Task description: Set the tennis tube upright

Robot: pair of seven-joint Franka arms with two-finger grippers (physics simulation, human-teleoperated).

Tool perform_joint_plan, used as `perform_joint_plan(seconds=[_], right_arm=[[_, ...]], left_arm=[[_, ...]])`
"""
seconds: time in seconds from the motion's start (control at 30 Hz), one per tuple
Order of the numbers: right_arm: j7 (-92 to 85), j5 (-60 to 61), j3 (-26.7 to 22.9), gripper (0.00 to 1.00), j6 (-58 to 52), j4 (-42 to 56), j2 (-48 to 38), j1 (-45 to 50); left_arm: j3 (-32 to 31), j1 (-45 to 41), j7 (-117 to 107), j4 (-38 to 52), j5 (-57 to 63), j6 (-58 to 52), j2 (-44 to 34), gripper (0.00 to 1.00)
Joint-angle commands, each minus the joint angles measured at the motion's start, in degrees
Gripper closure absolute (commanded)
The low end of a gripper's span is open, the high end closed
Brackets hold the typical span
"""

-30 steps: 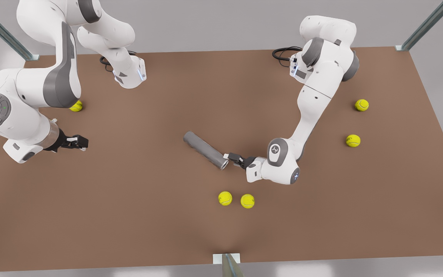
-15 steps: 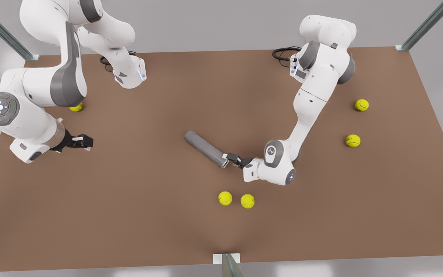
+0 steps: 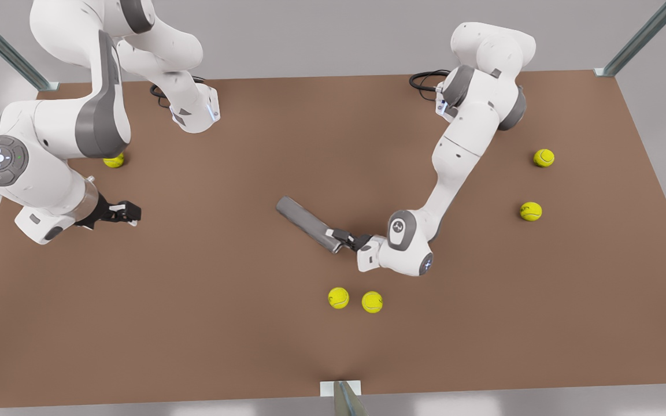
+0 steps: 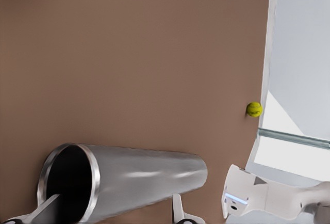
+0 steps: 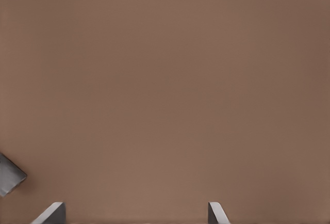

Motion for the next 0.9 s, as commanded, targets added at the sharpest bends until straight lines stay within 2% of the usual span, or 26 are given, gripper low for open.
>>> perform_joint_plan(seconds=[0.0, 0.87], right_arm=[[0.0, 0.0, 0.0, 0.0, 0.1, 0.0, 0.0, 0.2], [0.0, -0.2, 0.0, 0.0, 0.0, -0.3, 0.0, 2.0]], left_arm=[[0.0, 0.0, 0.0, 0.0, -0.5, 0.0, 0.0, 0.0], [-1.1, -2.5, -0.8, 0.9, -2.8, 1.3, 1.8, 0.0]])
